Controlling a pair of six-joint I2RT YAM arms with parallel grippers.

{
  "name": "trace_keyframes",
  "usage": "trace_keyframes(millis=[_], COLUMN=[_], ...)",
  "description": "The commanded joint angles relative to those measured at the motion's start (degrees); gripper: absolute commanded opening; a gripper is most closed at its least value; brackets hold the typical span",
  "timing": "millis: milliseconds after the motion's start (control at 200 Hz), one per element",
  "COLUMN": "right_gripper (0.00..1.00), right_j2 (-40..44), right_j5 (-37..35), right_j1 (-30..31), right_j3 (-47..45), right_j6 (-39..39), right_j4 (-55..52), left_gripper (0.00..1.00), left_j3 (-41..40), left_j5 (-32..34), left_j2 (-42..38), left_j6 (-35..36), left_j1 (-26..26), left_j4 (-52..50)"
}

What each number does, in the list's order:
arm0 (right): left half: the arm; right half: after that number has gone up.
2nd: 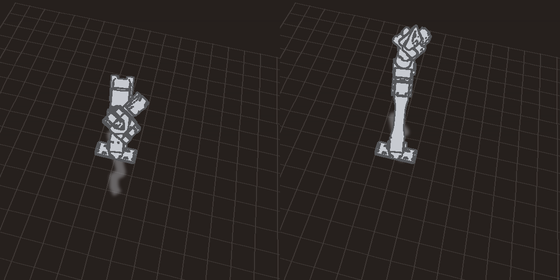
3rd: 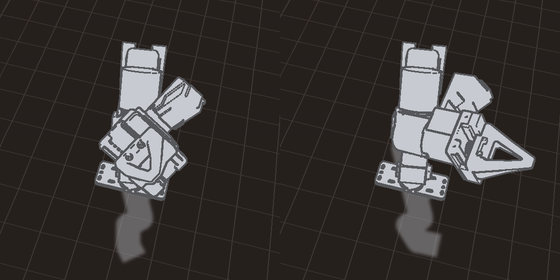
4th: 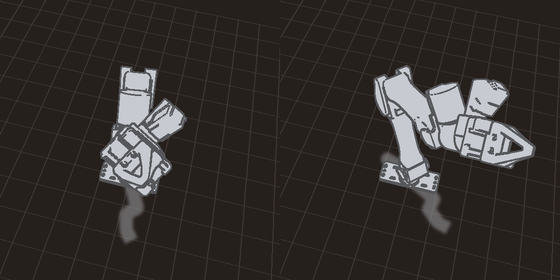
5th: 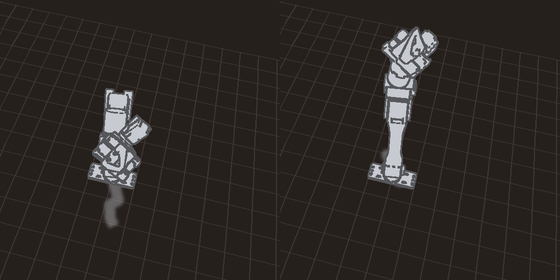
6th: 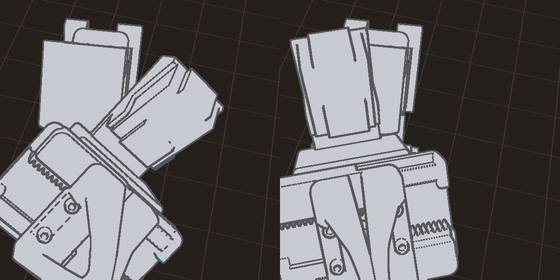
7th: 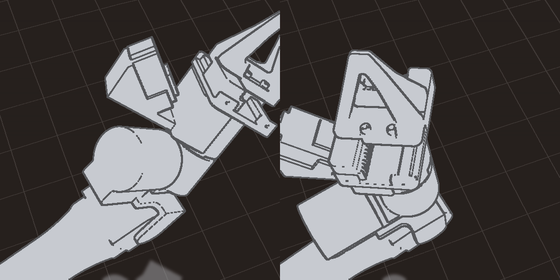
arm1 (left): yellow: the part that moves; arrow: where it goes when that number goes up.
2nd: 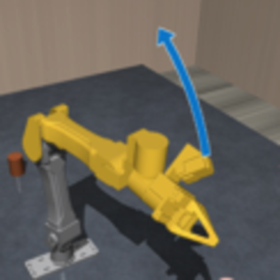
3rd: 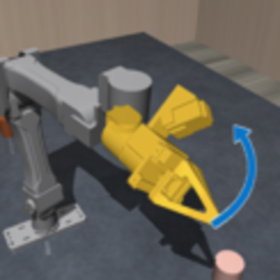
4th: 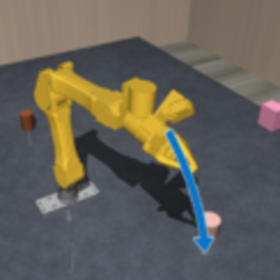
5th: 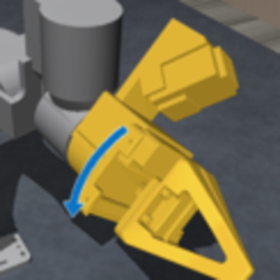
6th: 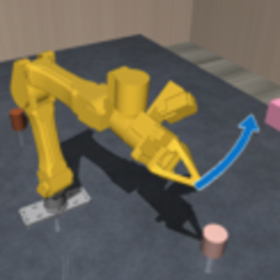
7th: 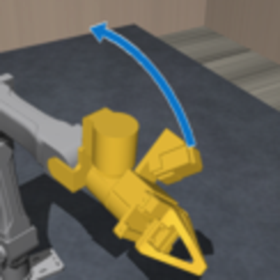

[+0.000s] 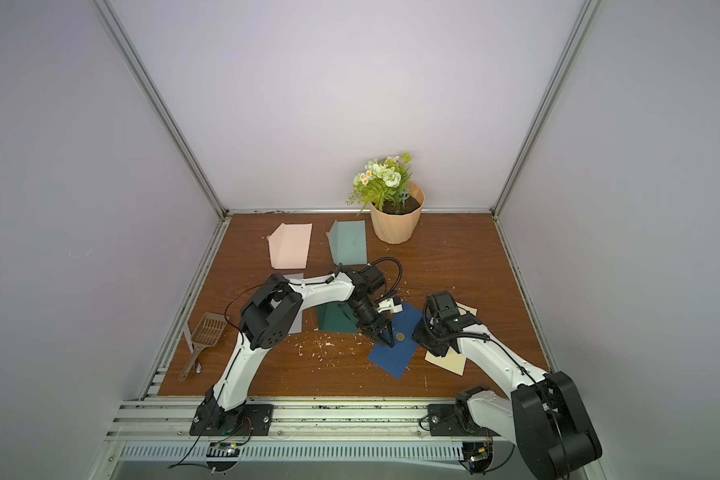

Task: Open the envelope
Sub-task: Adjust the envelope at the center of the board.

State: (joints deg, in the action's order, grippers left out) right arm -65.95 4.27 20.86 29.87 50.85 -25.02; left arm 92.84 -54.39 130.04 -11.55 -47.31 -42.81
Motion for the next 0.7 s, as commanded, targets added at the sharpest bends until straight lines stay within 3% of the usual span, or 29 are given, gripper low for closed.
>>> trace_keyframes(millis=[0, 335, 691], right_gripper=[0.49, 0.49, 0.5], right_j2=[-0.6, -6.4, -12.8], right_j5=[-5.5, -9.0, -7.1], right_j1=[-0.9, -5.9, -10.0], right_j3=[0.1, 4.1, 9.2], right_j6=[0.6, -3.3, -8.0], right_j4=[-8.1, -7.2, -5.2], left_gripper=[0.47, 0.47, 0.47], left_j3=[-1.3, -2.4, -2.8], left_j5=[5.0, 5.3, 5.3], left_j2=[1.8, 1.0, 0.5], left_j6=[1.3, 1.7, 2.0], left_j1=[0.1, 0.1, 0.0], left_j4=[-0.4, -0.4, -0.4])
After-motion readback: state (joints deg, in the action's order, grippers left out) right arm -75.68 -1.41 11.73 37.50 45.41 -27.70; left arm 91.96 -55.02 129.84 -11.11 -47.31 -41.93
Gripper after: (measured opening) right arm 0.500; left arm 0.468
